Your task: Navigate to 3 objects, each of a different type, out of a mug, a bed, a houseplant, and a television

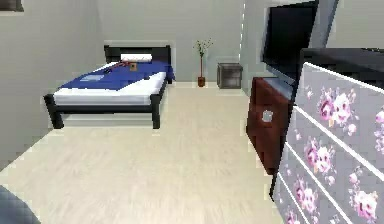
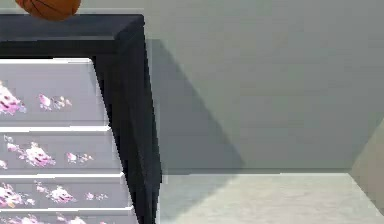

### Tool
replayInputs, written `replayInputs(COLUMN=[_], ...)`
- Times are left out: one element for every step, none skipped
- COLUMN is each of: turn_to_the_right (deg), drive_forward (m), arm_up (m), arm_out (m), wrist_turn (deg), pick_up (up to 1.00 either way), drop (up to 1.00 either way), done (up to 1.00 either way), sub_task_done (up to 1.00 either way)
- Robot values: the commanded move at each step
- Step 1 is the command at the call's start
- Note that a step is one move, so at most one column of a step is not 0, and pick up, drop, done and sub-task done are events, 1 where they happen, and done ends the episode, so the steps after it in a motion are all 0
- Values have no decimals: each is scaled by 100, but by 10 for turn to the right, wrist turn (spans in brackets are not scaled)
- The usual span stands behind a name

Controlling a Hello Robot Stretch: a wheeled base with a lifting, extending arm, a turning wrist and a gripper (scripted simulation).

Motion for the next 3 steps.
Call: replayInputs(turn_to_the_right=[0,240,0], drive_forward=[100,0,5], arm_up=[0,0,0], arm_out=[0,0,0], wrist_turn=[0,0,0], pick_up=[0,0,0], drop=[0,0,0], done=[0,0,0], sub_task_done=[0,0,0])
